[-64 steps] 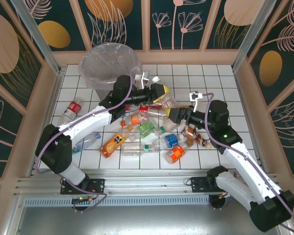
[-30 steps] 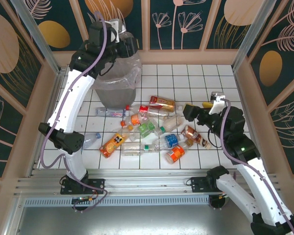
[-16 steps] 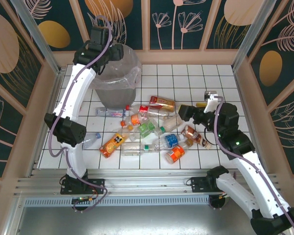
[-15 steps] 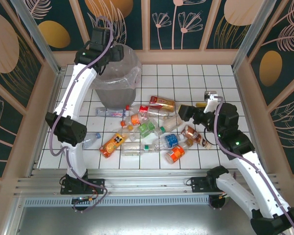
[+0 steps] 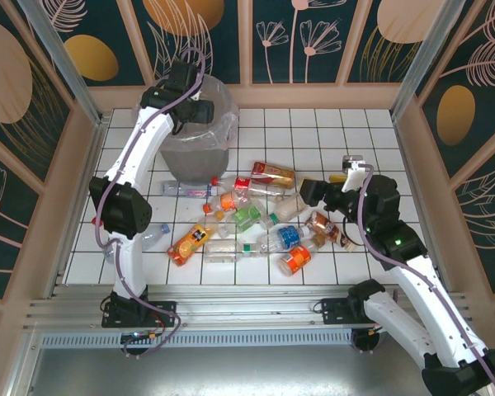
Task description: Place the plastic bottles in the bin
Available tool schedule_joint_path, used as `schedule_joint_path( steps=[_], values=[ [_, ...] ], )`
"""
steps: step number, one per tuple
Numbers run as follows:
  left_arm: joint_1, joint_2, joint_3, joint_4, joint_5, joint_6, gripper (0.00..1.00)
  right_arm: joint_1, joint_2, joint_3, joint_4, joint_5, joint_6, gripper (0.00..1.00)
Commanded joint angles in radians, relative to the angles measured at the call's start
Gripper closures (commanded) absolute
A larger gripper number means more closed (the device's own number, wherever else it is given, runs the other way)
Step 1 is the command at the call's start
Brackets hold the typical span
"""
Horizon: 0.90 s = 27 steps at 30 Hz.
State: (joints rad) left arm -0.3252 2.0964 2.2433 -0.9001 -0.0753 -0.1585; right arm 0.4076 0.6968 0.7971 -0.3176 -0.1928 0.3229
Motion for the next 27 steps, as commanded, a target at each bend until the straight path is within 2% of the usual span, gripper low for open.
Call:
schedule_joint_path(
  steps=[1, 9, 14, 22, 27],
  values=[
    [0.008, 0.039, -0.016, -0.040, 0.075, 0.037, 0.37, 0.006, -0.001, 0.004, 0.022, -0.014, 0.001, 0.01],
    [0.008, 0.067, -0.020, -0.038, 0.100, 0.026, 0.33, 0.006, 0.026, 0.017, -0.016, -0.010, 0.002, 0.01],
    [0.010, 0.066, -0.010, -0.039, 0.092, 0.013, 0.27, 0.006, 0.027, 0.011, -0.031, -0.016, -0.004, 0.01],
    [0.010, 0.027, 0.023, -0.039, 0.069, -0.023, 0.11, 0.005, 0.028, 0.008, -0.057, -0.009, -0.019, 0.01],
    [0.011, -0.045, 0.043, -0.030, 0.025, -0.051, 0.08, 0.005, 0.049, 0.003, -0.104, 0.017, -0.025, 0.02]
  ],
)
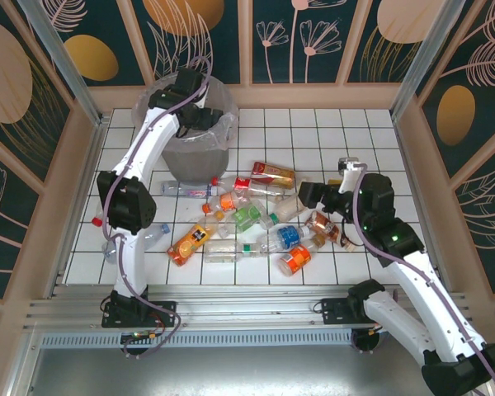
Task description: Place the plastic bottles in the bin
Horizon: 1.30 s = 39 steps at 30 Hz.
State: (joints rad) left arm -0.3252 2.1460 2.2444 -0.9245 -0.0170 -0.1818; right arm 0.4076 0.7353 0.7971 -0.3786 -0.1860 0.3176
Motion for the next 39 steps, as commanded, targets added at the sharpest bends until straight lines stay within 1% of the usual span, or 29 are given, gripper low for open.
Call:
schedule_joint_path(
  steps=[1, 3, 5, 8, 13, 16, 17, 18, 19, 24, 27, 30, 35, 39],
  values=[
    [0.011, -0.114, 0.039, -0.002, -0.040, -0.034, 0.07, 0.005, 0.017, 0.001, -0.048, 0.008, -0.020, 0.03],
    [0.011, -0.158, 0.018, 0.017, -0.052, -0.048, 0.05, 0.005, 0.036, -0.002, -0.064, 0.014, -0.017, 0.05],
    [0.010, -0.211, -0.018, 0.047, -0.054, -0.059, 0.01, 0.006, 0.058, -0.001, -0.083, 0.032, -0.013, 0.06],
    [0.009, -0.298, -0.092, 0.118, -0.029, -0.067, 0.02, 0.005, 0.093, -0.007, -0.109, 0.065, -0.001, 0.09],
    [0.009, -0.459, -0.263, 0.227, 0.104, -0.085, 0.01, 0.006, 0.153, -0.026, -0.151, 0.109, 0.042, 0.10],
    [0.006, -0.548, -0.392, 0.291, 0.227, -0.112, 0.01, 0.004, 0.184, -0.043, -0.163, 0.132, 0.061, 0.11],
    [0.003, -0.580, -0.442, 0.320, 0.285, -0.117, 0.02, 0.002, 0.195, -0.047, -0.170, 0.139, 0.064, 0.12],
    [-0.006, -0.610, -0.495, 0.346, 0.324, -0.126, 0.01, 0.001, 0.209, -0.048, -0.182, 0.146, 0.069, 0.12],
    [-0.019, -0.634, -0.528, 0.358, 0.338, -0.132, 0.02, 0.000, 0.223, -0.047, -0.195, 0.154, 0.076, 0.12],
    [-0.165, -0.735, -0.681, 0.403, 0.356, -0.115, 0.02, -0.003, 0.280, -0.052, -0.209, 0.167, 0.096, 0.12],
    [-0.215, -0.800, -0.797, 0.497, 0.412, -0.147, 0.01, -0.004, 0.312, -0.055, -0.198, 0.158, 0.108, 0.12],
    [-0.239, -0.855, -0.895, 0.581, 0.466, -0.176, 0.02, -0.004, 0.336, -0.056, -0.199, 0.159, 0.121, 0.13],
    [-0.272, -0.877, -0.977, 0.613, 0.520, -0.177, 0.01, -0.003, 0.338, -0.044, -0.243, 0.178, 0.124, 0.12],
    [-0.296, -0.889, -1.044, 0.701, 0.593, -0.187, 0.02, -0.003, 0.349, -0.050, -0.247, 0.180, 0.139, 0.11]
  ],
)
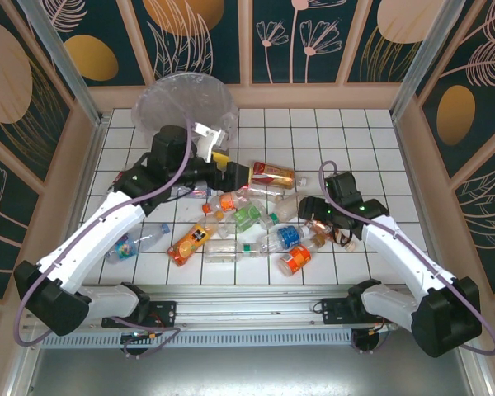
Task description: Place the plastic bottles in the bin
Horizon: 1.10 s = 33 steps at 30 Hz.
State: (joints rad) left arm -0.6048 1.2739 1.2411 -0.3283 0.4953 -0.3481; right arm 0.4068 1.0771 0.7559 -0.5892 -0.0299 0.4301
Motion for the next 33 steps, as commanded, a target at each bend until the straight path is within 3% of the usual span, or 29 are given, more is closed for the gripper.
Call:
schedule_joint_path(
  steps=[1, 6, 11, 22, 33],
  values=[
    [-0.018, -0.019, -0.050, 0.120, 0.088, -0.024, 0.02, -0.003, 0.010, -0.011, -0.032, 0.025, 0.031, 0.11],
    [-0.022, -0.011, -0.079, 0.153, 0.131, -0.024, 0.01, -0.005, 0.019, 0.010, -0.069, 0.040, 0.021, 0.11],
    [-0.023, 0.014, -0.097, 0.201, 0.186, -0.023, 0.01, -0.004, 0.047, 0.030, -0.121, 0.041, 0.036, 0.01],
    [-0.023, -0.039, -0.182, 0.262, 0.218, 0.014, 0.01, -0.002, 0.058, 0.000, -0.178, 0.059, 0.118, 0.01],
    [-0.023, -0.074, -0.206, 0.254, 0.212, 0.036, 0.01, -0.004, 0.136, 0.022, -0.217, 0.115, 0.093, 0.01]
  ],
)
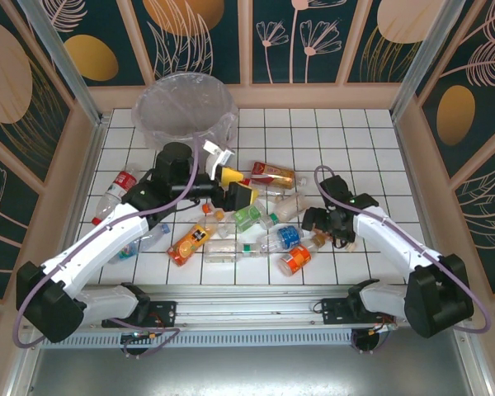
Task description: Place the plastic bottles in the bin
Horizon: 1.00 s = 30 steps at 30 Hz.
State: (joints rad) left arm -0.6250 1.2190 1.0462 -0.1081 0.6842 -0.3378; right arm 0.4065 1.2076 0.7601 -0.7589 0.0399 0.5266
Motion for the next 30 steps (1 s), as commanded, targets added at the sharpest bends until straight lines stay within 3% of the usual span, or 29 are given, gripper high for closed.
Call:
schedule_joint_path(
  steps=[1, 7, 16, 21, 30],
  values=[
    [-0.002, -0.020, -0.011, 0.035, 0.026, 0.025, 0.01, -0.004, 0.013, 0.024, -0.051, 0.055, -0.007, 0.01],
    [-0.003, -0.020, -0.009, 0.033, 0.022, 0.025, 0.01, -0.015, 0.088, 0.053, -0.066, 0.135, -0.040, 0.01],
    [-0.003, -0.005, -0.002, 0.028, 0.015, 0.019, 0.02, -0.103, 0.156, 0.044, 0.077, 0.049, -0.100, 0.01],
    [-0.003, 0.020, -0.004, 0.048, 0.020, -0.003, 0.02, -0.154, 0.164, 0.030, 0.144, 0.016, -0.108, 0.08],
    [-0.003, 0.043, -0.011, 0.079, 0.021, -0.034, 0.02, -0.157, 0.185, -0.010, 0.226, 0.032, -0.112, 0.15]
  ],
)
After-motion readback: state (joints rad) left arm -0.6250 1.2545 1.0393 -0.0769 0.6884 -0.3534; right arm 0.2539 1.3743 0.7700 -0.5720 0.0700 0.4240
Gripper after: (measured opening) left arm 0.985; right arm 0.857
